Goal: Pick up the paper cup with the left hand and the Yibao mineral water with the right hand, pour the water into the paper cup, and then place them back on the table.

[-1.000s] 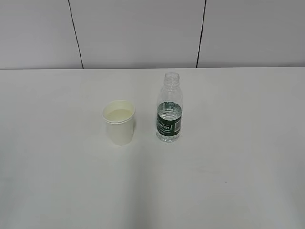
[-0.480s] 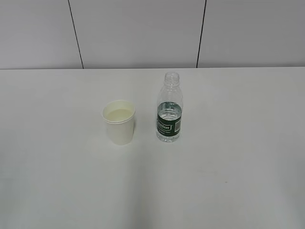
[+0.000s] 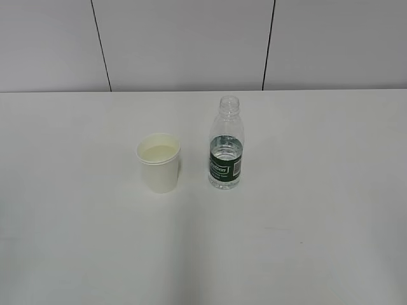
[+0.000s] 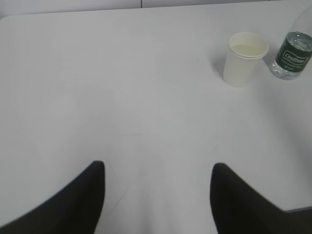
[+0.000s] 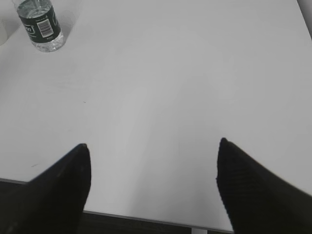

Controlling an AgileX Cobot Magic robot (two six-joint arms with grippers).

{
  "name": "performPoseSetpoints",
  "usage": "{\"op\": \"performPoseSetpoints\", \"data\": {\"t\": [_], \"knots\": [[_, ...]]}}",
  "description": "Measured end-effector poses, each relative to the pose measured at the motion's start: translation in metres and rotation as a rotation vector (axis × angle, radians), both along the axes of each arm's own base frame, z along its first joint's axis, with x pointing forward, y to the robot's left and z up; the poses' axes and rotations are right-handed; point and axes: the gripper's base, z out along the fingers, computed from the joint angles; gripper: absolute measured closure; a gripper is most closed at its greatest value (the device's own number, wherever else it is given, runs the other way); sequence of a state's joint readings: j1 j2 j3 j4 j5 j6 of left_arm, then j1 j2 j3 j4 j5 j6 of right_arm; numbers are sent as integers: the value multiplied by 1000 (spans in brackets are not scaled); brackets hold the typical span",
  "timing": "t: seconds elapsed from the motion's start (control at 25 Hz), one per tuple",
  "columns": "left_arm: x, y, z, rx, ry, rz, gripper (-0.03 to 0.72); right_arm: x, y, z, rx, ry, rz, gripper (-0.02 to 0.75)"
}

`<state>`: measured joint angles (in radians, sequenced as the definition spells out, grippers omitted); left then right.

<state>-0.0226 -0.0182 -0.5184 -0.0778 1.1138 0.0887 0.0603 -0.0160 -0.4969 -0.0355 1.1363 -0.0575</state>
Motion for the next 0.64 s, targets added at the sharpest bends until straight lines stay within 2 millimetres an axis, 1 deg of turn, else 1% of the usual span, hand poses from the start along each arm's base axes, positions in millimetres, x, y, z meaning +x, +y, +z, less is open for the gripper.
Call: {"op": "performPoseSetpoints", "data": {"t": [0.64], "knots": [[0, 0, 0, 0, 0, 0, 223, 0, 0, 0, 0, 0, 0, 146]]}}
